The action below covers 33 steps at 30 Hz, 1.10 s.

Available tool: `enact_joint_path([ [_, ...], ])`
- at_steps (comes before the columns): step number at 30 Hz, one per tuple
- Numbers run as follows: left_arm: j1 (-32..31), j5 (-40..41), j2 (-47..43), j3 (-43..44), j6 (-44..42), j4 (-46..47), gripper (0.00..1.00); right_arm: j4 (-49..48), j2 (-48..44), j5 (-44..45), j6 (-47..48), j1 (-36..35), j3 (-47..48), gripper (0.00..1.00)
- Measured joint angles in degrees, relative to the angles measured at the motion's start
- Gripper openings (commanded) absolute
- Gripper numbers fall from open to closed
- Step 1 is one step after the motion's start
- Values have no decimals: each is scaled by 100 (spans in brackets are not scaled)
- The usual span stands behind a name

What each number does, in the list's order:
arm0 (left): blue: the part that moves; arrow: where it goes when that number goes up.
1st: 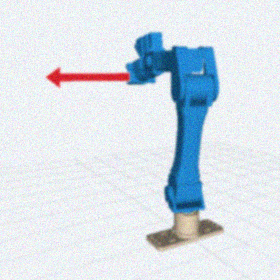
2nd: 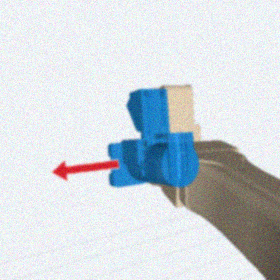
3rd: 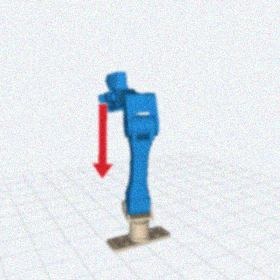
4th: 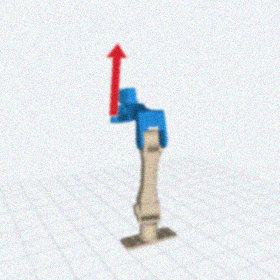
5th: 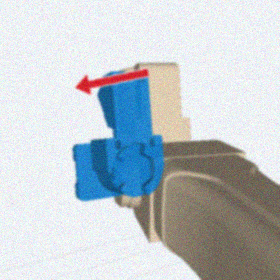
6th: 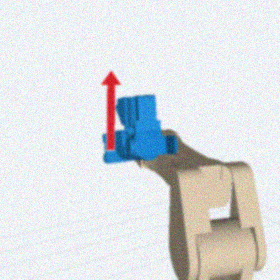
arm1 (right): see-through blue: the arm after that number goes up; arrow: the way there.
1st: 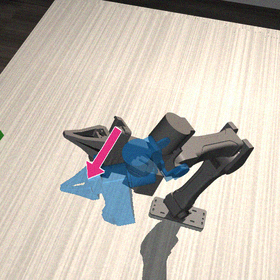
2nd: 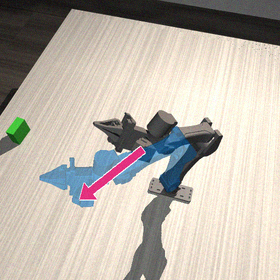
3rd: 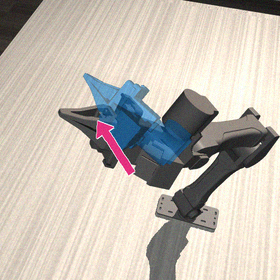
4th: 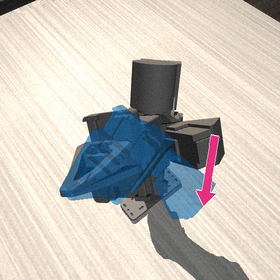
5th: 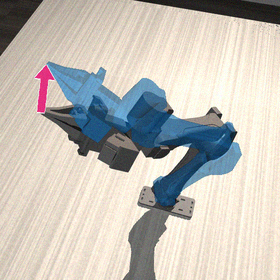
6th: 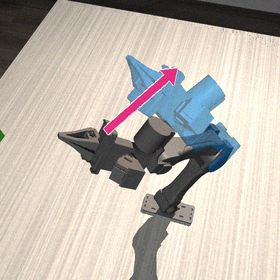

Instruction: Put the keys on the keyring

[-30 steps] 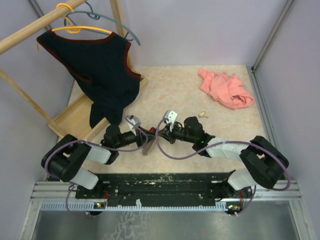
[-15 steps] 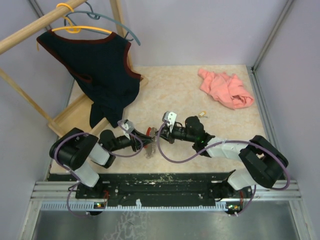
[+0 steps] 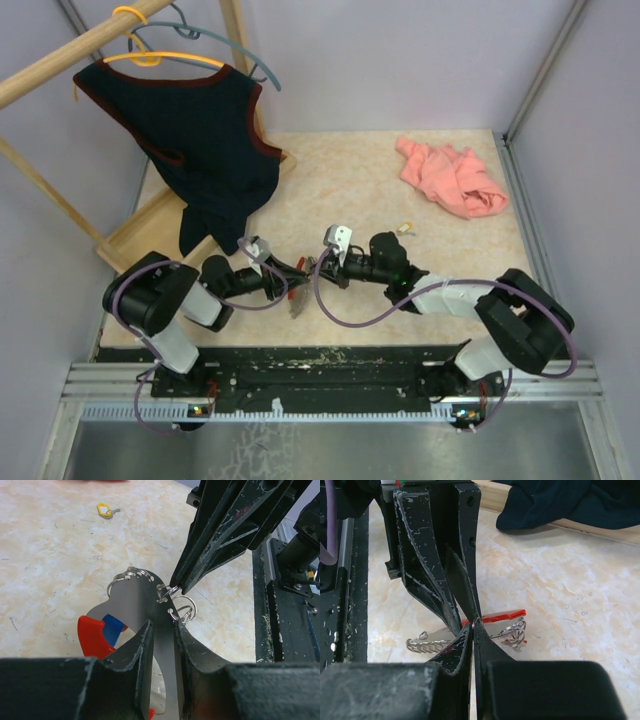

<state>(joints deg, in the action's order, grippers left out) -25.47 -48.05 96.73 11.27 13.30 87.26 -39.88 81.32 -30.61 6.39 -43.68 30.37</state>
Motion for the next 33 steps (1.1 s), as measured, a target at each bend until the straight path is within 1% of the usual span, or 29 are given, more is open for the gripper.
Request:
enact_joint_path([
  [9, 179, -26, -203, -28, -304, 0, 30, 120, 13, 79, 160, 4, 0, 0],
  [16, 208, -289, -214, -39, -557, 0, 31, 367, -57, 72, 334, 7, 0, 0],
  [26, 208, -721, -55, 348, -557, 2, 30, 435, -70, -92, 413, 7, 0, 0],
  [33, 208, -999, 111, 415, -487, 2, 28, 435, -70, -118, 415, 7, 0, 0],
])
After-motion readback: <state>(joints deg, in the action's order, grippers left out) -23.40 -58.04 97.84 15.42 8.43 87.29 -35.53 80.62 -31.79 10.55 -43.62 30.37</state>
